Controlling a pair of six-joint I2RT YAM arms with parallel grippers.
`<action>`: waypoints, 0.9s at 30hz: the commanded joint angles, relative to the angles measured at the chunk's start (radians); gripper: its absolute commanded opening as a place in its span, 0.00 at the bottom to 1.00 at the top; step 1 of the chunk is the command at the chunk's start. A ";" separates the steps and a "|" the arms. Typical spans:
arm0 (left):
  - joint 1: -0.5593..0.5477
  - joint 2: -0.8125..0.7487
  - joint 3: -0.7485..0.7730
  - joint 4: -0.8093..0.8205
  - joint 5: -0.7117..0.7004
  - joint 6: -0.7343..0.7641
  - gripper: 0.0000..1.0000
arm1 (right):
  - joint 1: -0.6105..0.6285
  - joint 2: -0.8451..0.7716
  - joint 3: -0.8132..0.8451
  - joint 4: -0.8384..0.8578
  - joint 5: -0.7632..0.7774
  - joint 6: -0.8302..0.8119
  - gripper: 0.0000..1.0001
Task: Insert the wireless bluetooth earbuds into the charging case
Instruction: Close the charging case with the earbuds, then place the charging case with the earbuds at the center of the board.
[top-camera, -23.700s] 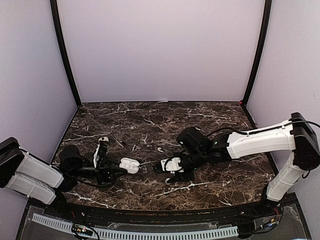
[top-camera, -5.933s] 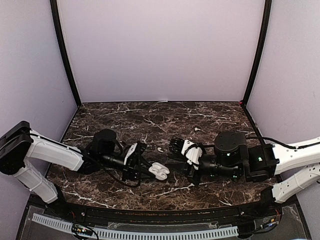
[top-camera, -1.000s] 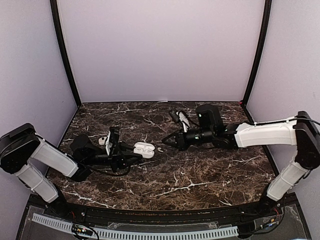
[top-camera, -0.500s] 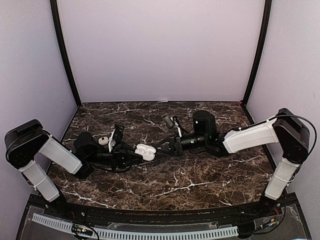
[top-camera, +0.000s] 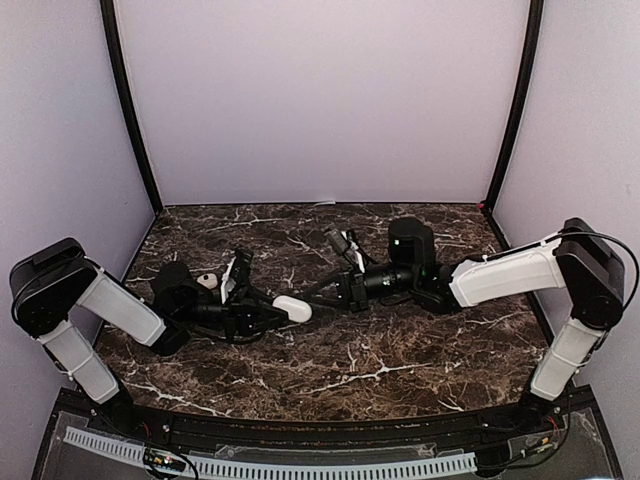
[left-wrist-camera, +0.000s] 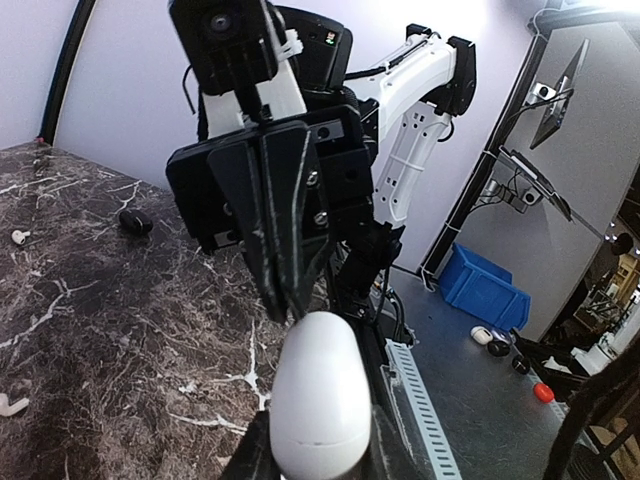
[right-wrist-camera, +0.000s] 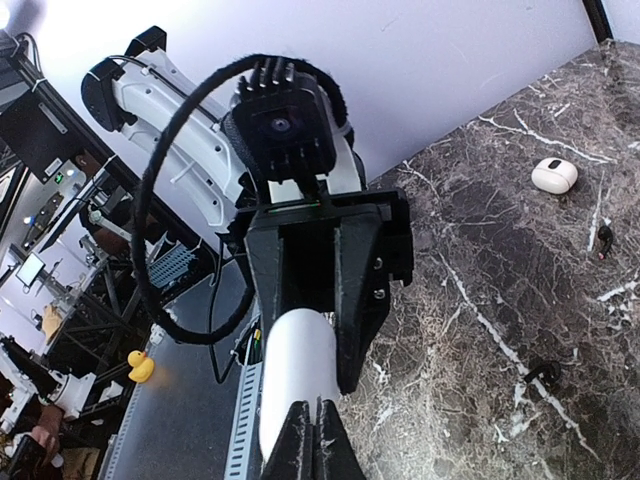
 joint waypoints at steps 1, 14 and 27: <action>0.005 -0.003 0.023 -0.023 -0.009 0.023 0.00 | 0.011 -0.055 0.001 -0.015 0.010 -0.050 0.00; 0.006 -0.052 0.008 -0.106 -0.055 0.119 0.00 | 0.014 -0.255 -0.116 -0.151 0.246 -0.206 0.19; 0.006 -0.077 -0.007 -0.117 -0.056 0.154 0.00 | 0.061 -0.313 -0.111 -0.302 0.326 -0.352 0.53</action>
